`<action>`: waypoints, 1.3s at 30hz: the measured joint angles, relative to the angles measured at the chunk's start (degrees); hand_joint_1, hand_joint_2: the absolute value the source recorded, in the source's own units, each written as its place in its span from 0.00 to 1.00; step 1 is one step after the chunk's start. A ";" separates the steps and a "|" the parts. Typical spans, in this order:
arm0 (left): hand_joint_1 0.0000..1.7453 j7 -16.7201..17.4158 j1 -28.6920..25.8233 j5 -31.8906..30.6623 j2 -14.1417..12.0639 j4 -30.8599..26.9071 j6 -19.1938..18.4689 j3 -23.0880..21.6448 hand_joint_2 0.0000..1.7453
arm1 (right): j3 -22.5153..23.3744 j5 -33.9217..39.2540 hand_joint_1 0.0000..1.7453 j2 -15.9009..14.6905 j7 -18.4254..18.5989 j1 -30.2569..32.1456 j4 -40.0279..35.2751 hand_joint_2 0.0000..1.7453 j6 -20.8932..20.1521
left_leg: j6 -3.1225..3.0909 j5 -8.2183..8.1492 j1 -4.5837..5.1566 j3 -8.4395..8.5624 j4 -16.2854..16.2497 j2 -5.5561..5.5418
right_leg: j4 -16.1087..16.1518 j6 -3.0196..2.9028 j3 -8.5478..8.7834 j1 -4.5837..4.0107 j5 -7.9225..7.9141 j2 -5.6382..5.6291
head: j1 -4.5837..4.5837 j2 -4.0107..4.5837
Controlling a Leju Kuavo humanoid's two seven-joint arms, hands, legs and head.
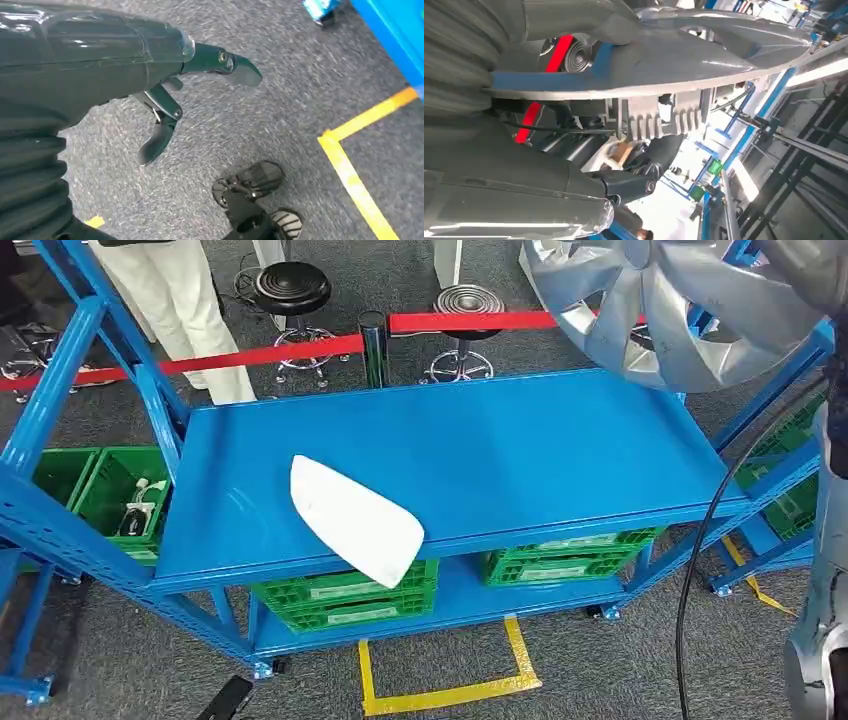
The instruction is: Take the parts from the cabinet and place them on the table.
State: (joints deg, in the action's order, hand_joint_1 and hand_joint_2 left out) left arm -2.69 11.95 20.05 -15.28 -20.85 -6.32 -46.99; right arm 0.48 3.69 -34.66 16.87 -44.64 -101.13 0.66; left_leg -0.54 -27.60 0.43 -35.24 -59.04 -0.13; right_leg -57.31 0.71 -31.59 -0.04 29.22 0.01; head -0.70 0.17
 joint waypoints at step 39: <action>0.00 -2.05 -4.46 13.88 -7.43 -7.08 4.11 2.12 1.00 | -3.28 38.66 1.00 9.96 -1.27 -2.18 -2.88 1.00 -8.22 | -0.04 -0.16 0.01 0.17 0.08 0.92 | -0.02 -0.07 0.00 -0.01 0.04 -0.51 | 0.02 0.00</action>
State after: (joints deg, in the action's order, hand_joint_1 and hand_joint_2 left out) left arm -4.74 7.49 33.92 -22.71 -27.93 -2.21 -44.87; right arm -2.80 42.35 -24.70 15.61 -46.82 -104.02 -7.56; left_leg -0.58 -27.77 0.44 -35.07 -58.97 0.79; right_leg -57.32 0.65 -31.59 -0.05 29.26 -0.50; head -0.68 0.17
